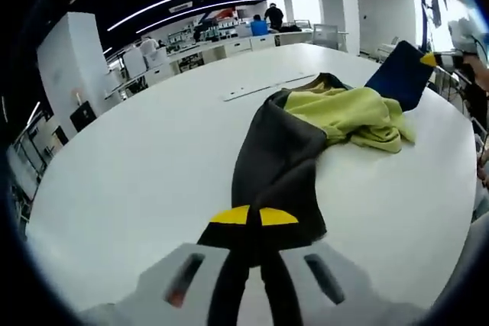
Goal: Fold the garment on the visible template until the final outline fits inside the template.
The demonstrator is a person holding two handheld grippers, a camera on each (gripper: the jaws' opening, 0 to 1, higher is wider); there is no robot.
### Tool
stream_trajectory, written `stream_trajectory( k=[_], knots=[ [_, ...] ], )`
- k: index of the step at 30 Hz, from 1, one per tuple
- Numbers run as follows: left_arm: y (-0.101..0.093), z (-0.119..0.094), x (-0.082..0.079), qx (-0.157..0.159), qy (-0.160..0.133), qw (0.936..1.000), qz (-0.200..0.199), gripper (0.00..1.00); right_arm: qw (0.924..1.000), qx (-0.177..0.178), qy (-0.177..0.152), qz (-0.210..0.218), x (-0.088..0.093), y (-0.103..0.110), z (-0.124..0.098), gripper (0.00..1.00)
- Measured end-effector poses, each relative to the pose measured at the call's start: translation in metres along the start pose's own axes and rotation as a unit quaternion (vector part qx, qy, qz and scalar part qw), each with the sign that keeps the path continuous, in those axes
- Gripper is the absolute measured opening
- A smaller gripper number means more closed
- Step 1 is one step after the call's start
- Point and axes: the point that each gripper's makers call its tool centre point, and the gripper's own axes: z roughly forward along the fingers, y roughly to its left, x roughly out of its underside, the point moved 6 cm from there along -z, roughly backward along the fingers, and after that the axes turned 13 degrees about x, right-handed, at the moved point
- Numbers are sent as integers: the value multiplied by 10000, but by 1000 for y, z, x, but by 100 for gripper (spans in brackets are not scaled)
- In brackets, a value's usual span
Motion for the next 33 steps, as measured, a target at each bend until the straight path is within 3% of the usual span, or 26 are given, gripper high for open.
stream_trajectory(
  k=[8, 14, 18, 20, 22, 28, 33],
  knots=[
    [16, 8, 5, -45, -115, 9995, -287, 0, 9983, 312, 434, 211, 27, -18, 11, 0],
    [24, 9, 9, -185, -53, 9994, -289, 0, 9934, 853, 673, 363, 48, -32, 11, 0],
    [34, 7, 11, -265, 11, 9994, -244, 0, 9920, 930, 742, 416, 57, -38, 14, 0],
    [38, 7, 8, -217, -277, 9977, -583, 0, 9908, 996, 805, 443, 62, -42, 17, 0],
    [45, 6, 7, -247, -354, 9957, -824, 0, 9889, 1076, 881, 516, 67, -47, 19, 0],
    [53, 10, 7, -217, -299, 9970, -677, 0, 9850, 1084, 1051, 836, 78, -51, 22, 0],
    [61, 12, 9, -254, -240, 9968, -718, 0, 9857, 1071, 1096, 703, 79, -54, 23, 0]
  ],
)
